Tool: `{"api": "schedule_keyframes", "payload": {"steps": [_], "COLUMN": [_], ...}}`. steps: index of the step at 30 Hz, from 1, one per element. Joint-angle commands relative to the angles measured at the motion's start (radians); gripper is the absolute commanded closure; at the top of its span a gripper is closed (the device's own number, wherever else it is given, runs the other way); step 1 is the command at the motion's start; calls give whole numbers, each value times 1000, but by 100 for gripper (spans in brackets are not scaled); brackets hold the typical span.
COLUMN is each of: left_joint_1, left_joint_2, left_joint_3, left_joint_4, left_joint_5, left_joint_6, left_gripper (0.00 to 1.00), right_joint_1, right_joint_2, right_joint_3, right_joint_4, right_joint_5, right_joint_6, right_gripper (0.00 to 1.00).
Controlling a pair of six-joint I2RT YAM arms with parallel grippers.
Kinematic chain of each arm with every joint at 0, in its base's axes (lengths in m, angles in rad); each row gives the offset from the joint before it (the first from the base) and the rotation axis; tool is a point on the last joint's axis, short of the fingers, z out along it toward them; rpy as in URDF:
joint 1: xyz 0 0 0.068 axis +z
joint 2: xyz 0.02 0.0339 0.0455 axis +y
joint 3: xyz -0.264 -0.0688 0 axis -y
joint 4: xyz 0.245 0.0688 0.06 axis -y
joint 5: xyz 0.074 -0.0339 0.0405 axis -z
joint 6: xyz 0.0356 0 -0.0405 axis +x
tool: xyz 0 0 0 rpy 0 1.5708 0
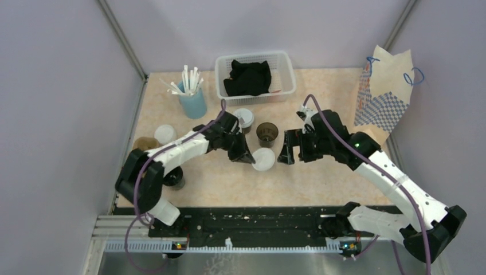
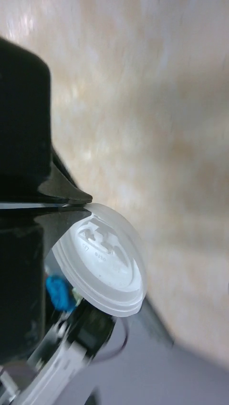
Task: Pack the takeout coffee
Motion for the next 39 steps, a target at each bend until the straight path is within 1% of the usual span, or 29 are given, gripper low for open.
{"api": "schedule_keyframes", "payload": {"steps": [1,3,5,7,10,11,12,15,17,20,23,25,28,30,32,36,39], "left_joint_1": [34,38,38,40,41,39,40,41,40,41,44,44,45,45,45,44,45], "left_joint_2": [-240,-296,-317,-305,-257,-233,-206,-129,-103,-95,-89,-91,-93,-90,-88,-89,-90], "left_joint_3": [-63,-97,-114,-109,-104,-103,-99,-73,-62,-53,-40,-34,-32,-31,-27,-26,-23], "left_joint_4": [291,566,867,1096,1415,1573,1689,1940,1995,1999,2012,2016,2009,2012,2009,2001,2001], "left_joint_5": [433,532,577,597,569,550,531,486,471,473,486,489,489,488,491,484,486], "left_joint_6": [-234,-405,-554,-683,-880,-954,-1021,-1187,-1231,-1235,-1250,-1253,-1254,-1261,-1265,-1263,-1265], "left_gripper": [100,100,100,100,100,100,100,100,100,100,100,100,100,100,100,100,100], "right_joint_1": [0,1,0,1,0,0,-2,-16,-26,-31,-40,-66,-113,-115,-115,-115,-115], "right_joint_2": [-84,-99,-105,-97,-47,-29,-16,-4,1,8,-14,-41,-51,-50,-43,-1,3], "right_joint_3": [108,145,183,221,310,342,370,420,424,398,394,372,319,282,277,299,264], "right_joint_4": [63,125,211,314,408,425,439,489,525,596,549,537,565,649,702,720,773], "right_joint_5": [-112,-167,-216,-249,-314,-323,-330,-334,-347,-387,-320,-304,-376,-428,-448,-499,-520], "right_joint_6": [-74,-31,34,122,191,210,222,240,262,303,269,260,304,347,363,369,401], "right_gripper": [3,1,1,1,1,1,1,1,1,1,1,1,1,2,2,2,3]}}
